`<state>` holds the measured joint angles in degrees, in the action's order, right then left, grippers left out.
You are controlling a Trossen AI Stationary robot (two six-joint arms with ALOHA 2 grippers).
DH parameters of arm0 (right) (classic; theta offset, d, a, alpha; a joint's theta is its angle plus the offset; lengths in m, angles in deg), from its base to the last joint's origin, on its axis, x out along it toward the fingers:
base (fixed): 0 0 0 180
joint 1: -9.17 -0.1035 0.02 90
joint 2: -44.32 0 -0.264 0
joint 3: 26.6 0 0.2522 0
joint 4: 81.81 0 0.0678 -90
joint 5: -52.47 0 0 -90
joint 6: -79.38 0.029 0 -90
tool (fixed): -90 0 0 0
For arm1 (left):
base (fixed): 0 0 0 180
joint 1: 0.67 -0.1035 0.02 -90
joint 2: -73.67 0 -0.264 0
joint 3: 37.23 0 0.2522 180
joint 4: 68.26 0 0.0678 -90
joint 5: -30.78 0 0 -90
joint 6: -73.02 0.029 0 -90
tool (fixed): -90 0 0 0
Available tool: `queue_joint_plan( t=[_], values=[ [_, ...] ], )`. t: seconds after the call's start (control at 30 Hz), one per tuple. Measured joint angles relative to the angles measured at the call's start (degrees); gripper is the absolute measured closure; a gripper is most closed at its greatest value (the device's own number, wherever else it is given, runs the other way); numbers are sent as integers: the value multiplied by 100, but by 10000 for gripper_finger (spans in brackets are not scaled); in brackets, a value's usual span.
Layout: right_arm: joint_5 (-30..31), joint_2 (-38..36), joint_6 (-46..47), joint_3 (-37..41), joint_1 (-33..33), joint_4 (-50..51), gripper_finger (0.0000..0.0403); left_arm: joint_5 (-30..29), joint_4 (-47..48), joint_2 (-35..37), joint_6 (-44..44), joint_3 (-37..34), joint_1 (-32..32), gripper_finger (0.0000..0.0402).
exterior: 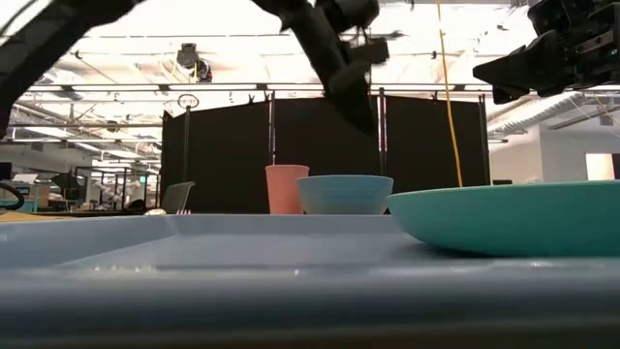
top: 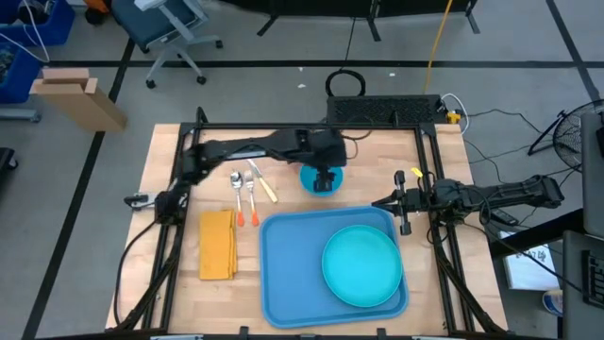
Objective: Set up tray
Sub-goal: Put the blue bowl on the light green plate on the blue serving tray
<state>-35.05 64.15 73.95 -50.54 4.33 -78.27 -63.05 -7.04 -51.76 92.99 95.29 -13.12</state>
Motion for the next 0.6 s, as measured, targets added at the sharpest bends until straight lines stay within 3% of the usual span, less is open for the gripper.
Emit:
queue_joint_plan(
  t=[0.17, 0.33, 0.6],
  values=[
    [0, 2, 0, 0, 0, 78, 403, 19, 106, -561, 265, 334, -268, 133],
    [15, 2, 23, 0, 0, 199, 403, 89, 292, -572, 198, 339, -651, 132],
    [31, 2, 13, 0, 0, 231, 403, 822, 646, -658, 98, 334, -1025, 132]
  ],
)
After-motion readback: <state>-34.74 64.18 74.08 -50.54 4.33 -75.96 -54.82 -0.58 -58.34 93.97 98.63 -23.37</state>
